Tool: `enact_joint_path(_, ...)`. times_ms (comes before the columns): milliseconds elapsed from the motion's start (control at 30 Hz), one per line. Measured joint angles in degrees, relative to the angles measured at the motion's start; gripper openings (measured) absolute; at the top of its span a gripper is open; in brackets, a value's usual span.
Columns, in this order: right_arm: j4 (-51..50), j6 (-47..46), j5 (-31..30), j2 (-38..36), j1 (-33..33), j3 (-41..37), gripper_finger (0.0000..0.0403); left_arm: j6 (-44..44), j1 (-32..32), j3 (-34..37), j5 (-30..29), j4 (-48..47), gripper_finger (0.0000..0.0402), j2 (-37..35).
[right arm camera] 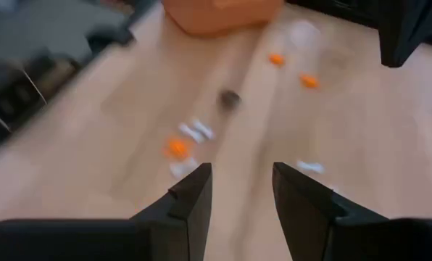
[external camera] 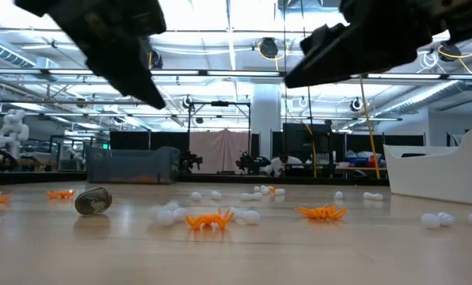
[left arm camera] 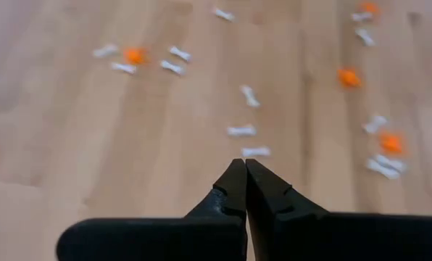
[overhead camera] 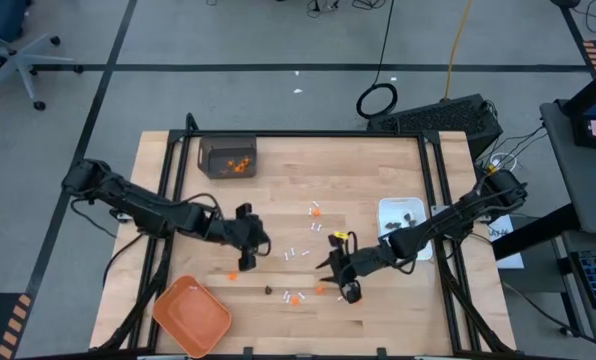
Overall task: Sort Halloween decoration
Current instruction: Put the white bone toy into the orange bin
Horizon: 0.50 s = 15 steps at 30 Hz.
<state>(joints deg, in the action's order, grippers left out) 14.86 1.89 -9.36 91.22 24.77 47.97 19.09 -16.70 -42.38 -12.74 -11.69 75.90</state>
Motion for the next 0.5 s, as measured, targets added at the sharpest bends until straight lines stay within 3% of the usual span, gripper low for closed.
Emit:
enact_joint_path(200,9.55,-4.85,4.57,8.89,0.08,2.11,0.0130,0.18,-7.49,1.56,-2.43,5.01,0.0000,0.08)
enact_joint_path(333,6.26,-3.98,7.98,14.91,0.07,7.39,0.0130,0.15,-11.56,1.59,-6.53,6.70,0.0000,0.55)
enact_joint_path(500,0.46,-3.37,7.92,20.39,0.07,14.20,0.0130,0.16,-14.69,1.59,-10.52,8.62,0.0000,1.93)
